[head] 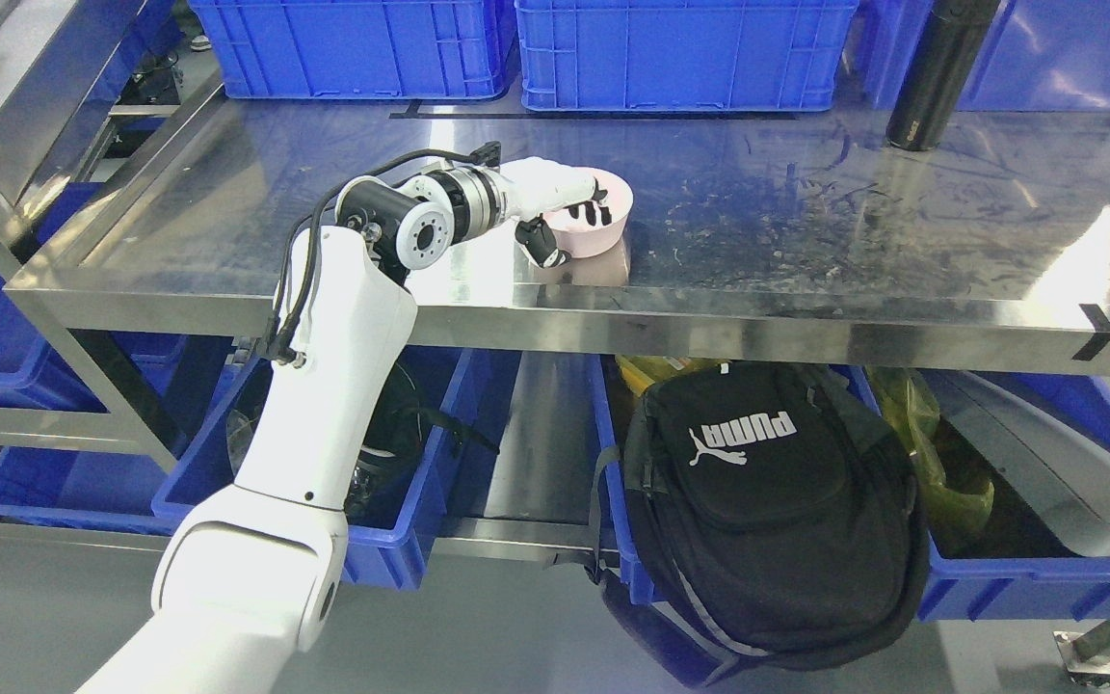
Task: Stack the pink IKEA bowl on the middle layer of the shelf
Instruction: 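Close the left hand fingers on the pink bowl's rim, then lift the pink bowl off the shelf with the left hand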
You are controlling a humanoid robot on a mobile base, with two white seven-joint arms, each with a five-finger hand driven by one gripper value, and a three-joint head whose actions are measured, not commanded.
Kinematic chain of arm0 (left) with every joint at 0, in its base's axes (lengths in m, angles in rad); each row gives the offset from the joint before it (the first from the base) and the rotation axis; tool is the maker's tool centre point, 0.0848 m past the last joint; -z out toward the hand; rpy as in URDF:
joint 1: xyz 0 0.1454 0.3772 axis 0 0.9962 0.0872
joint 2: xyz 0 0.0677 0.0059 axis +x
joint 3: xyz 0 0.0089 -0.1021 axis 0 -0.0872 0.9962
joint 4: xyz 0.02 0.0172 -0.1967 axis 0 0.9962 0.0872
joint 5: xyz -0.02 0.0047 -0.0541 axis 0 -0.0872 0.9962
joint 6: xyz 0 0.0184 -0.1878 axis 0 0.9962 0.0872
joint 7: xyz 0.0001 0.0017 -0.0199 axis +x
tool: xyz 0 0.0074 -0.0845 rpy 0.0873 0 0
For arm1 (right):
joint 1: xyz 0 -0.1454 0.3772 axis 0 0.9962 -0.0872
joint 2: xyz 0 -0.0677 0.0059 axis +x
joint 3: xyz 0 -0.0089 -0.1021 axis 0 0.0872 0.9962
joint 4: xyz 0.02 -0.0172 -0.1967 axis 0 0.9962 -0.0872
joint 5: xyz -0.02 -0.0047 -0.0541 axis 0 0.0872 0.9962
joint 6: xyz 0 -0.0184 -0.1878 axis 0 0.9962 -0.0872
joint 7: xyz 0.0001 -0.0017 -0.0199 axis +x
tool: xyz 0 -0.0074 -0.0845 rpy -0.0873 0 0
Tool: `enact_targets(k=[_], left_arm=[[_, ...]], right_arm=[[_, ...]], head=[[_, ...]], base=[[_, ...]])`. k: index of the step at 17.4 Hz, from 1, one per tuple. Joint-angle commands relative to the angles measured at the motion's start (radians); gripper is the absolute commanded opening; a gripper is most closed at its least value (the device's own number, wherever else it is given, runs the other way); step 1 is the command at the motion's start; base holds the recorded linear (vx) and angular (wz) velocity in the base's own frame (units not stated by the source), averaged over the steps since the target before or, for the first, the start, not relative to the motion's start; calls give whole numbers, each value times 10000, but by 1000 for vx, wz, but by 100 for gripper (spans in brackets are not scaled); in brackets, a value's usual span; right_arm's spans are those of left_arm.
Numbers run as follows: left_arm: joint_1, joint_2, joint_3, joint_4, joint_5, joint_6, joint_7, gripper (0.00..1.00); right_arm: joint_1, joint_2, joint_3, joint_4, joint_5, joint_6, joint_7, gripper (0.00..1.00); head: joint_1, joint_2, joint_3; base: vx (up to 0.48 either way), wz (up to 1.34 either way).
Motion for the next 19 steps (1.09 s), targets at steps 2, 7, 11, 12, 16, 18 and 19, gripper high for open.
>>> enact_targets(k=[2, 7, 11, 12, 16, 18, 19], left_arm=[[-232, 43, 4, 1126, -156, -45, -21, 51], [-325, 43, 309, 1250, -448, -656, -98, 21], [-325, 43, 906, 1204, -432, -1285, -83, 4], [-325, 43, 1152, 1158, -432, -1530, -22, 2], [-325, 43, 2225, 546, -387, -2267, 376, 0], [-325, 43, 2731, 71, -325, -2620, 485, 0], [-325, 43, 2901, -159, -310, -2789, 516, 1]], right_arm=[[230, -175, 0, -175, 0, 7, 8, 100], [230, -175, 0, -175, 0, 7, 8, 100], [230, -175, 0, -175, 0, 7, 8, 100], [230, -175, 0, -175, 0, 7, 8, 100], [230, -175, 0, -175, 0, 7, 8, 100], [230, -175, 0, -175, 0, 7, 8, 100], [230, -175, 0, -175, 0, 7, 8, 100]], head=[[0, 0, 0], [0, 0, 0], [0, 0, 0], [0, 0, 0], [0, 0, 0], [0, 0, 0], [0, 0, 0]], base=[[0, 0], [0, 0], [0, 0], [0, 0], [0, 0], [0, 0], [0, 0]])
